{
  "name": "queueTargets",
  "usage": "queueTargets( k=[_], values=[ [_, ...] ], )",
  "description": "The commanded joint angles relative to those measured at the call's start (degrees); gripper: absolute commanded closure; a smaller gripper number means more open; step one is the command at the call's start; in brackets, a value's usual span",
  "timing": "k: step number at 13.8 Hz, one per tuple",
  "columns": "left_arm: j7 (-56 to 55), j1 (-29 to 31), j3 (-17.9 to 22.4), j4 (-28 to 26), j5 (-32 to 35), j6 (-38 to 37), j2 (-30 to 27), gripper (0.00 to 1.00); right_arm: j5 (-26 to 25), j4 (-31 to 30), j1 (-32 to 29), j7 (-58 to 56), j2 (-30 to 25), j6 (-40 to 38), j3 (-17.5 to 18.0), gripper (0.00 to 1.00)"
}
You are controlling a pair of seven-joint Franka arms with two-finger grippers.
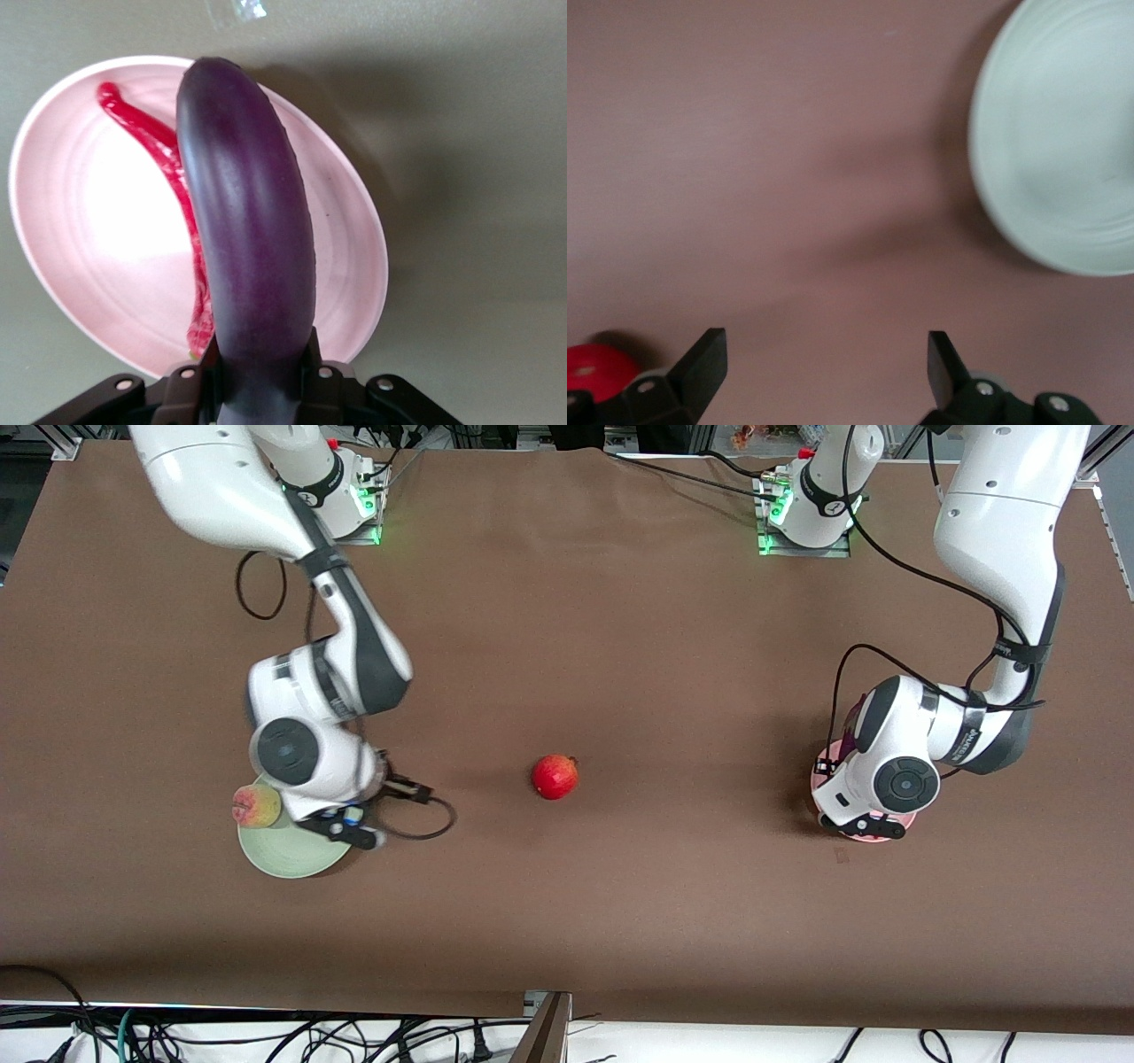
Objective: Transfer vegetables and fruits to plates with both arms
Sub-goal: 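Place the eggplant on the pink plate while the right gripper drops the peach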
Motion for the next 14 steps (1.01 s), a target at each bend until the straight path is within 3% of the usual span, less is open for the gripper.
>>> queueTargets(
  k=[1, 4, 8, 10, 14],
  values=[
    [0.7, 1.3, -0.9, -0.6, 0.2, 0.5, -1.1, 0.0, 0.7, 1.8, 4.6, 9.6, 2.4, 7.3, -0.3, 0.0],
    [0.7, 1.9, -1.1, 0.4, 0.1, -0.1, -2.9, 0.0, 0.6, 1.7, 9.8, 17.5, 4.9, 15.2, -0.3, 0.0],
    [0.6, 2.0, -2.2, 2.1, -0.8, -0.8, -14.9, 0.0, 0.5, 1.8, 13.2, 23.8, 8.3, 23.3, -0.3, 0.0],
    [0.5, 2.1, -1.7, 5.7, -7.0, -1.6, -19.3, 0.0, 0.4, 1.8, 14.0, 23.9, 9.1, 24.6, -0.4, 0.0],
    [0.7, 3.4, -2.1, 20.0, -10.6, -19.9, -21.7, 0.0, -0.1, 1.9, 15.1, 23.9, 10.5, 25.2, -0.5, 0.0]
  ],
)
